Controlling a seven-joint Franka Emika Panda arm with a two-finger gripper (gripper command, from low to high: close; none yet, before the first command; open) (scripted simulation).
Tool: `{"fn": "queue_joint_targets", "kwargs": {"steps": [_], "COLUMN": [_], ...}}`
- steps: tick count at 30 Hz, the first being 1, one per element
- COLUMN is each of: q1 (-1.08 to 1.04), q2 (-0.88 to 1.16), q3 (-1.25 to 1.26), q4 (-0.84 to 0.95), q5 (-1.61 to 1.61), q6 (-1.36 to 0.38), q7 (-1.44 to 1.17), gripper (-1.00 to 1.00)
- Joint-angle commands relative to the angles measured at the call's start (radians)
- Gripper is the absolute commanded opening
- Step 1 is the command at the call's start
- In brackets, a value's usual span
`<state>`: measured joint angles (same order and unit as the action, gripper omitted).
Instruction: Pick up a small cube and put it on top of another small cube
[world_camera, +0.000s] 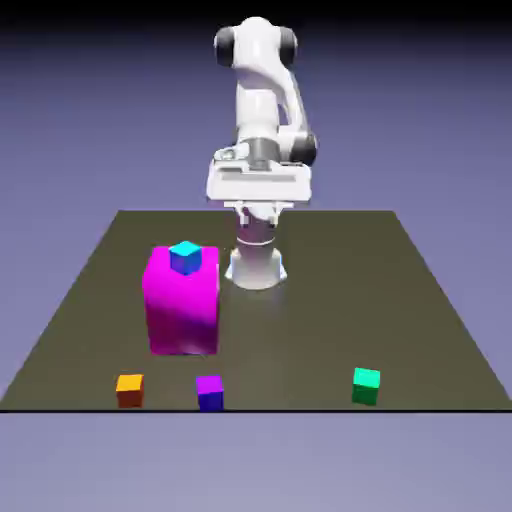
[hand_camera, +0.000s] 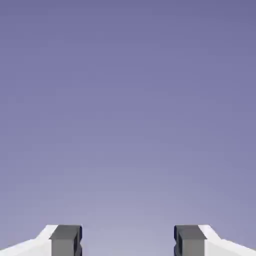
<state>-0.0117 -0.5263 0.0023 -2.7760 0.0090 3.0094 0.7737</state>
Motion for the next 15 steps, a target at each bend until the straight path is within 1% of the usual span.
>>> {"fn": "queue_joint_targets", "kwargs": {"steps": [1,15], "q1": [-0.02,-0.294], "q2": [0.036,0.544], "q3": [0.002,0.029], "q4": [0.028,0.423], "q5": [0.007,0.112], "q6": [-0.023,-0.344], "q7": [0.027,0.406], "gripper": [0.0,0.0]}}
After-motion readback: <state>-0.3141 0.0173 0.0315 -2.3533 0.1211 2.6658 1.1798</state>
